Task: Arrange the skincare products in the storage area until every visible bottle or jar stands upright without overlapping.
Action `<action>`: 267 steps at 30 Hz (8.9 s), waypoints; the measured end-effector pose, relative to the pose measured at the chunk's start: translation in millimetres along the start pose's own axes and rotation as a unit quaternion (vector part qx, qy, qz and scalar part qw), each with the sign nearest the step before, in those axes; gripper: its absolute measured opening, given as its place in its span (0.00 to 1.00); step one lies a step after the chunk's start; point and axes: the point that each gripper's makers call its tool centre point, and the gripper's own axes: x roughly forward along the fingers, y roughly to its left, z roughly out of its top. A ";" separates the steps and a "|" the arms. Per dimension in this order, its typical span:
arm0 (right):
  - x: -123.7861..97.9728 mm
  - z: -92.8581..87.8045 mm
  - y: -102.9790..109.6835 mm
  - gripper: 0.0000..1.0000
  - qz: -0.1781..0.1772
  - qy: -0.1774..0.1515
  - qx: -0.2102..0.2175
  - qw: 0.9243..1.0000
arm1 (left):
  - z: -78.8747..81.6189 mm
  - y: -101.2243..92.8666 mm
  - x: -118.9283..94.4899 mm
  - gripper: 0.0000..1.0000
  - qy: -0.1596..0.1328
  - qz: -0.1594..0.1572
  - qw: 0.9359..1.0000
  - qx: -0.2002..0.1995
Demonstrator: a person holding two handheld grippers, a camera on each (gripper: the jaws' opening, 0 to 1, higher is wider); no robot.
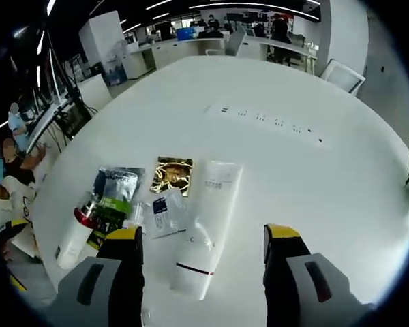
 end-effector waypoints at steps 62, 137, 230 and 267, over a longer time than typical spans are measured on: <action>63.5 8.1 -22.4 0.32 -0.042 0.059 -0.079 0.994 | -2.4 9.5 0.6 0.84 0.011 0.012 0.999 -0.035; -80.4 4.3 30.8 0.31 0.003 -0.176 -0.069 0.982 | 60.7 -39.6 10.4 0.80 -0.052 -0.061 0.997 -0.003; -241.2 -73.9 247.4 0.32 0.130 -0.284 -0.290 0.905 | 125.8 -127.2 -42.3 0.06 -0.079 -0.184 0.979 0.037; -290.8 -98.4 233.8 0.17 0.363 -0.256 -0.264 0.856 | 151.2 -229.2 -72.3 0.08 -0.064 -0.420 0.879 0.218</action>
